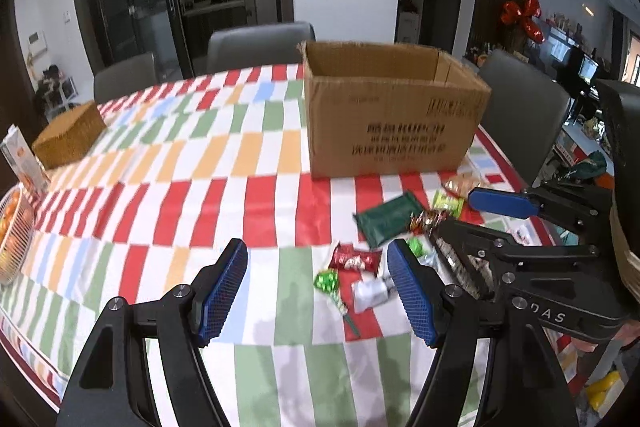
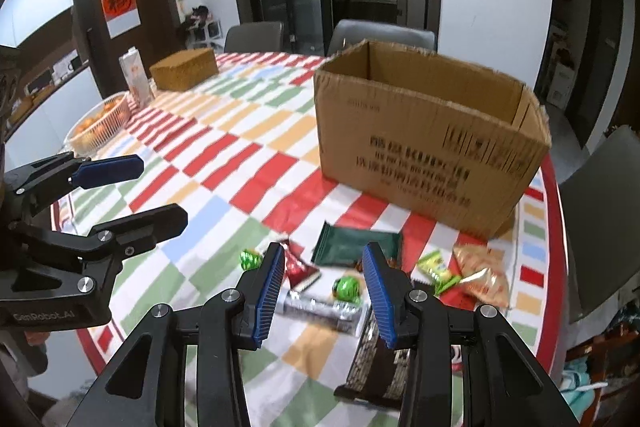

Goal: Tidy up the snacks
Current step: 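Move both tools back toward the remaining snacks on the table, then grasp the green lollipop with the left tool while the right tool grasps the green-wrapped candy, then carry the lollipop and green candy over the cardboard box, then open both tools to drop the lollipop and candy into the box, then move both tools back toward the chocolate bars on the table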

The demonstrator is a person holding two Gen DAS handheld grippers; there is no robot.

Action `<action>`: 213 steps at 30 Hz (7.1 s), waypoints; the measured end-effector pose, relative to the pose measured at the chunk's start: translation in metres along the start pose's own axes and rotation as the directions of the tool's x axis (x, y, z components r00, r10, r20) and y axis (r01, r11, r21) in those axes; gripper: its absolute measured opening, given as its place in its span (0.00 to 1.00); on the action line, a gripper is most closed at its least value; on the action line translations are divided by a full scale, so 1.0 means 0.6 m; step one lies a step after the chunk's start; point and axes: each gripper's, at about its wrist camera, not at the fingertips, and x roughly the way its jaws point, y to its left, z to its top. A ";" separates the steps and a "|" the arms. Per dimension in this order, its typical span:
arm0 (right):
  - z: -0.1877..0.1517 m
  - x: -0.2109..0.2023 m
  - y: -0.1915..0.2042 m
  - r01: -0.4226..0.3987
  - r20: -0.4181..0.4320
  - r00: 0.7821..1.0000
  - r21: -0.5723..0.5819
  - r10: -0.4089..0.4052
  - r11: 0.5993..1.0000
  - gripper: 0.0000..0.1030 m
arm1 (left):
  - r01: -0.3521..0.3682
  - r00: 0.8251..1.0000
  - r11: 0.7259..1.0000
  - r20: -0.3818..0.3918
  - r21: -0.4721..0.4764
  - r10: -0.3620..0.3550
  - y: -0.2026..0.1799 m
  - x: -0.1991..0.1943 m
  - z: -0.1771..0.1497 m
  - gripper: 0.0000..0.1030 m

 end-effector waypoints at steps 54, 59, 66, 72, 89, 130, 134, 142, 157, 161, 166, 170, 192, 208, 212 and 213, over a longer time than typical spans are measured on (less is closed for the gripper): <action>-0.034 0.184 -0.027 0.037 -0.243 0.969 -0.031 -0.043 0.999 0.27 | 0.091 0.958 0.994 -0.269 -0.056 -0.103 0.012 0.220 -0.049 0.25; -0.038 0.189 -0.031 0.031 -0.251 0.967 -0.026 -0.037 0.999 0.26 | 0.088 0.960 0.994 -0.262 -0.061 -0.101 0.011 0.213 -0.045 0.25; -0.034 0.160 -0.021 0.036 -0.204 0.978 -0.056 -0.046 0.998 0.25 | 0.074 0.977 0.997 -0.199 -0.032 -0.079 0.002 0.169 -0.028 0.25; -0.012 0.105 -0.012 0.035 -0.111 0.993 -0.066 -0.042 0.997 0.25 | 0.081 0.988 0.997 -0.129 -0.014 -0.082 -0.007 0.125 -0.009 0.25; 0.046 -0.041 -0.007 0.040 0.106 0.994 -0.055 -0.034 0.998 0.25 | 0.095 0.992 0.995 0.075 0.033 -0.097 -0.041 -0.004 0.069 0.25; 0.224 -0.071 -0.165 0.110 0.204 0.971 0.100 -0.128 0.989 0.25 | 0.142 0.978 0.989 0.146 0.043 -0.146 -0.056 0.042 0.325 0.25; 0.240 -0.045 -0.176 0.123 0.170 0.975 0.111 -0.141 0.986 0.25 | 0.148 0.982 0.989 0.117 0.025 -0.150 -0.048 0.077 0.345 0.25; 0.259 0.008 -0.203 0.134 0.119 0.982 0.123 -0.149 0.983 0.25 | 0.132 0.989 0.991 0.060 0.022 -0.133 -0.048 0.141 0.361 0.25; 0.242 0.002 -0.194 0.238 0.144 0.957 0.106 -0.252 0.965 0.49 | 0.011 0.994 1.000 0.111 0.026 -0.014 -0.047 0.125 0.340 0.56; 0.225 -0.024 -0.180 0.229 0.168 0.956 0.094 -0.242 0.969 0.54 | 0.015 0.990 0.999 0.142 0.042 -0.021 -0.051 0.087 0.316 0.59; 0.196 -0.056 -0.161 0.200 0.194 0.958 0.087 -0.213 0.976 0.54 | 0.025 0.984 0.998 0.174 0.061 -0.035 -0.055 0.040 0.281 0.60; 0.170 -0.079 -0.143 0.185 0.208 0.958 0.083 -0.199 0.979 0.54 | 0.034 0.982 0.997 0.186 0.065 -0.045 -0.055 0.011 0.253 0.61; 0.039 -0.119 -0.086 0.152 0.135 0.978 0.082 -0.162 0.985 0.58 | 0.092 0.985 0.983 0.131 0.161 -0.113 -0.088 -0.052 0.090 0.62; -0.048 -0.076 -0.059 0.185 0.045 0.980 0.140 -0.192 0.973 0.64 | 0.168 0.980 0.949 0.060 0.267 -0.190 -0.090 -0.010 0.009 0.62; -0.062 -0.061 -0.050 0.206 0.021 0.977 0.134 -0.211 0.969 0.64 | 0.201 0.977 0.930 0.011 0.308 -0.215 -0.089 0.012 -0.010 0.62; -0.065 -0.059 -0.050 0.209 0.016 0.977 0.135 -0.214 0.968 0.64 | 0.218 0.974 0.924 -0.006 0.313 -0.228 -0.088 0.019 -0.014 0.61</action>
